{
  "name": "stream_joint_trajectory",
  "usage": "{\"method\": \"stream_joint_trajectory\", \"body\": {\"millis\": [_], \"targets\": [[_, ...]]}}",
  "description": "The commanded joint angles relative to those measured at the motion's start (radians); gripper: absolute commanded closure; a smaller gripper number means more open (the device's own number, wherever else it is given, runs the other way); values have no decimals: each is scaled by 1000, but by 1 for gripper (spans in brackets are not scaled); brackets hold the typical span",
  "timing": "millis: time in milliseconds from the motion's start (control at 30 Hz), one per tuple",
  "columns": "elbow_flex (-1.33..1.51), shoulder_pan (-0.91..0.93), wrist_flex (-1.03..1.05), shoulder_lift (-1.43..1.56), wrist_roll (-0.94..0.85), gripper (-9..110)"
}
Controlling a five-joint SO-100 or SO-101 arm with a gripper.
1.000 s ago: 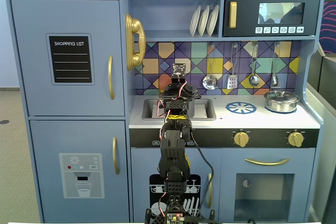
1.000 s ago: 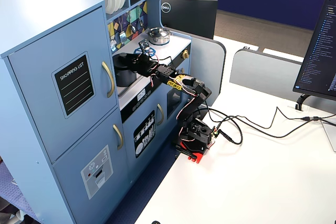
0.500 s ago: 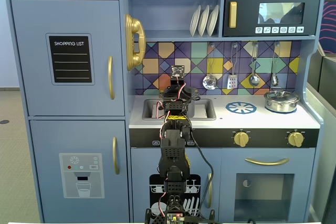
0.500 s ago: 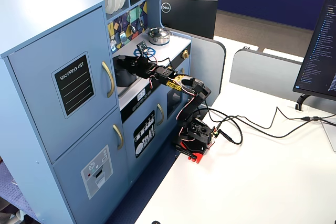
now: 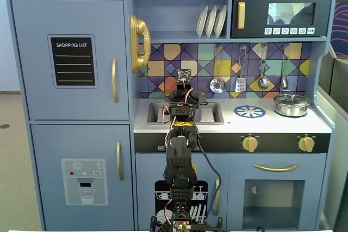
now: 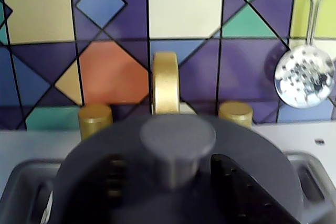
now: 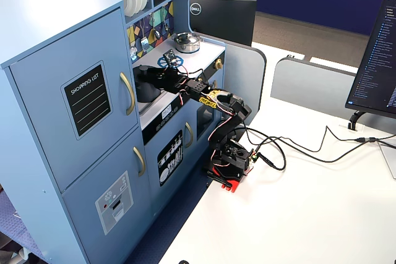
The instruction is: Pick up the lid from the counter and put it on the gray recipient
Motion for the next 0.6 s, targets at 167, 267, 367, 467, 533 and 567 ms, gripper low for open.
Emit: {"method": "stream_joint_trajectory", "body": {"millis": [167, 267, 367, 467, 533, 567], "targets": [[-98, 28, 419, 314, 9, 85], [-103, 18, 643, 465, 31, 89], [-32, 0, 838, 604, 38, 97], [132, 28, 900, 733, 60, 101], [247, 52, 904, 792, 78, 101], [302, 55, 896, 813, 91, 101]]}}
